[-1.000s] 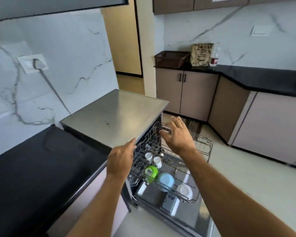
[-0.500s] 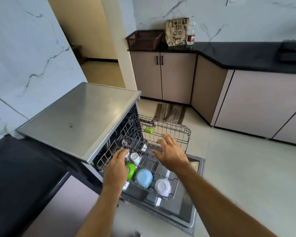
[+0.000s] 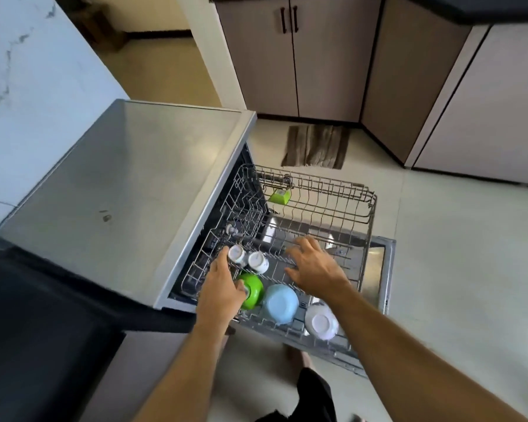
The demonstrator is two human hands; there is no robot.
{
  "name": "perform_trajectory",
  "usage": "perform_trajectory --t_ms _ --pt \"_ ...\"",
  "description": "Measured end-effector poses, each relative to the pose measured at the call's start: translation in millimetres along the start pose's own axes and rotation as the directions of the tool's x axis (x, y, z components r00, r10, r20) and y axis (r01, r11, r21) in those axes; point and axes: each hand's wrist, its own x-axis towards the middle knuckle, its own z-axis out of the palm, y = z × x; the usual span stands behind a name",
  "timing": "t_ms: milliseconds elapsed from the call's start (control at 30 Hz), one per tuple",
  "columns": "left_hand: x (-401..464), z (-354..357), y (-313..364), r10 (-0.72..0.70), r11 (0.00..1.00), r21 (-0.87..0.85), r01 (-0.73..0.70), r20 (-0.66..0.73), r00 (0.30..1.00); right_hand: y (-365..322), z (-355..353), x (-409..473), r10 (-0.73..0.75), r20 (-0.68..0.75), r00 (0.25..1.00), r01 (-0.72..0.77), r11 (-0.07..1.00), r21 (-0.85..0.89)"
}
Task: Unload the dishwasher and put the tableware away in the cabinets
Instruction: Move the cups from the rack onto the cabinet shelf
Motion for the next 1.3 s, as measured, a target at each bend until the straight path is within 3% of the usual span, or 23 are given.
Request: perform_trajectory --t_ms 300,433,600,800,1000,1167,1300 --pt "116.4 72.6 -45.1 -0.101 0.995 -0.01 0.103 0.119 0.988 -0.3 85.8 110.9 0.106 0.159 0.982 -0.11 0.994 0.014" --pt "148.0 108.2 -67.3 -0.03 0.996 0.082 0.026 0.053 0.998 -2.3 126.5 138.8 0.137 0.238 0.962 -0.129 0.991 -0.045" --pt "184.6 136.5 -98.0 0.045 0.979 0.2 -0.049 0.022 0.999 -12.0 161.0 166.1 0.107 0.238 0.965 -0.079 0.989 -0.125" --pt "210.0 146.1 -112.8 0.043 0.975 0.208 -0.077 0.166 0.985 -17.4 183.0 188.9 0.075 0.262 0.962 -0.039 0.989 -0.14" --pt "224.7 165.7 -122.6 0.021 0.997 0.069 -0.033 0.175 0.984 -17.1 192.3 191.9 0.082 0.224 0.971 -0.049 0.987 -0.15" --pt "224.0 164.5 -127.3 0.009 1.0 0.029 -0.011 0.07 0.997 -8.8 203.0 186.9 0.048 0.185 0.982 -0.049 0.999 0.002" --pt "204.4 149.9 -120.3 -0.033 0.995 -0.099 0.03 -0.027 0.999 -10.6 178.2 179.5 0.069 0.121 0.99 -0.089 0.982 0.165"
